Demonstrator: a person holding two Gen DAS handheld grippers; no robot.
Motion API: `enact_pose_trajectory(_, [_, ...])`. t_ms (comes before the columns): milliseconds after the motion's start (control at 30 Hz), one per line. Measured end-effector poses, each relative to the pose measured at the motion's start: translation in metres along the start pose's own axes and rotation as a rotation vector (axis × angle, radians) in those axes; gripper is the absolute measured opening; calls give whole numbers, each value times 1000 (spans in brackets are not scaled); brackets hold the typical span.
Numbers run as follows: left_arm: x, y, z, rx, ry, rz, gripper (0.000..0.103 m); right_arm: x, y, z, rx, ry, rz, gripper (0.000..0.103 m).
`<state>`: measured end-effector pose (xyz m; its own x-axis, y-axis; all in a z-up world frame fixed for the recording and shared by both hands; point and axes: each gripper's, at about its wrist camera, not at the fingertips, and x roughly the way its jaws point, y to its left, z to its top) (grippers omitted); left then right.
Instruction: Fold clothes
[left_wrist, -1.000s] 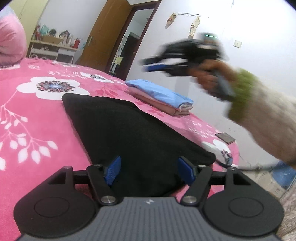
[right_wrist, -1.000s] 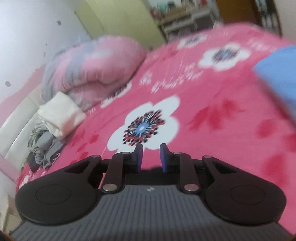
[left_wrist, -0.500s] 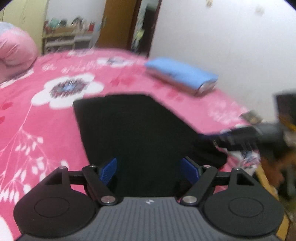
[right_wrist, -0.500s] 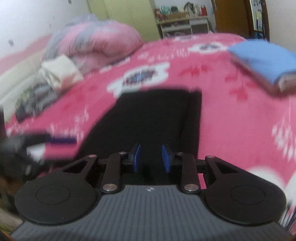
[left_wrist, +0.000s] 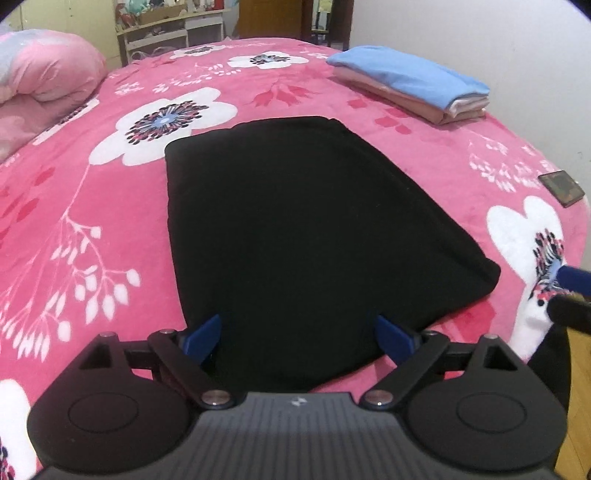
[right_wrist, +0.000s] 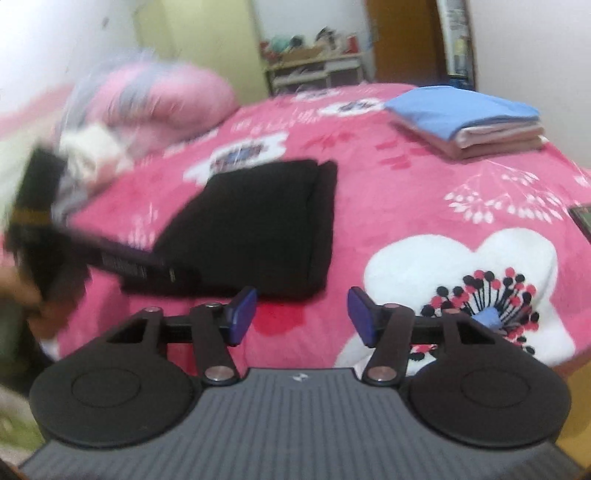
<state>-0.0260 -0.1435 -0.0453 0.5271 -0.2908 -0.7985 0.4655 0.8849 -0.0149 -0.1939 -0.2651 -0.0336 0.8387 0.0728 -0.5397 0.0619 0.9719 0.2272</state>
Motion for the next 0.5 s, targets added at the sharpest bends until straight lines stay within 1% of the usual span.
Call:
enact_pose_trajectory(67, [-1,-3,0,0,1,16,92,-3,-2,2,35,-21,2,60])
enact_pose_trajectory(133, [-2,-6,-1,3,1,31,92,-3,-2,4,50,-32,13,66])
enact_pose_trajectory(267, [-4,-11,-2,4,3,59,92,-5,0,7,66,-56,28,75])
enact_pose_trajectory(300, [-4,-11,-2,3,4,65,92,-5,1,8,70,-62,31,78])
enact_pose_trajectory(500, [-6,-15,-3,16,6,99,92,-3,4,7,73,-64,18,80])
